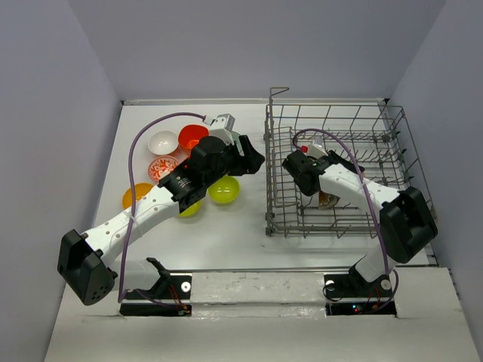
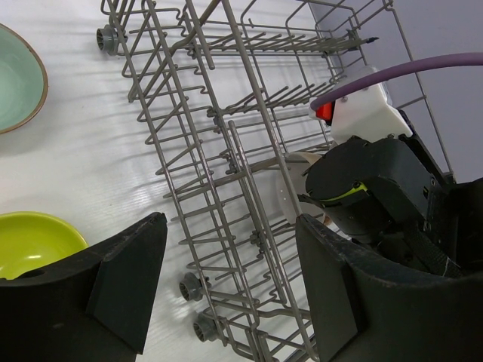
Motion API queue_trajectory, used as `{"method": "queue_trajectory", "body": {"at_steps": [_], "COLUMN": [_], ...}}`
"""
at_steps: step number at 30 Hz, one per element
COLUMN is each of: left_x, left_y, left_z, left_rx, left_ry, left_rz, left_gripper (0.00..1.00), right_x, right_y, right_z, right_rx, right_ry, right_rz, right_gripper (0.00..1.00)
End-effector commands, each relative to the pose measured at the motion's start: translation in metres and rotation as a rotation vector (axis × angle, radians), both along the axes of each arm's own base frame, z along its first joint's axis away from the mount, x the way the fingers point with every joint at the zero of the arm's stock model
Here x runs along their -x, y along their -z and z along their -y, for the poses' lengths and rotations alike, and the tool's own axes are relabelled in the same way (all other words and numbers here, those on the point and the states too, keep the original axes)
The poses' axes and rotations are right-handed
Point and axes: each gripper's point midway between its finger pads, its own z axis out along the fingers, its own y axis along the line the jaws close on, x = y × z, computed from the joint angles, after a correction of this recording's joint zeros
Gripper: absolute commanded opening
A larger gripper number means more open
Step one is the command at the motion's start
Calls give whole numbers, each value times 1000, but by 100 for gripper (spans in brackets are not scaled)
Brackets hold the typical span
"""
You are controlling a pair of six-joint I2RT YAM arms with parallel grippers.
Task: Load the bowls into the dish rack
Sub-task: Insert the bowl into the dish rack.
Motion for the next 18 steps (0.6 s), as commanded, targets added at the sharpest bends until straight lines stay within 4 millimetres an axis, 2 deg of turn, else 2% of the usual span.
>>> {"method": "queue_trajectory", "body": {"at_steps": [1, 5, 18], "left_x": [-1, -1, -2], "left_y": [-4, -5, -3], "left_z": [0, 0, 0], "left_rx": [10, 12, 11], "left_ry": [12, 12, 9], "left_rz": [30, 32, 29], "left_gripper": [78, 77, 78], "right_x": [-5, -6, -7], "right_y": [6, 8, 13], "right_z": [-10, -15, -18], "right_rx": [-93, -115, -143], "right_ry": [-12, -16, -11], "right_rz": [17, 22, 7], "right_gripper": [30, 35, 41]}}
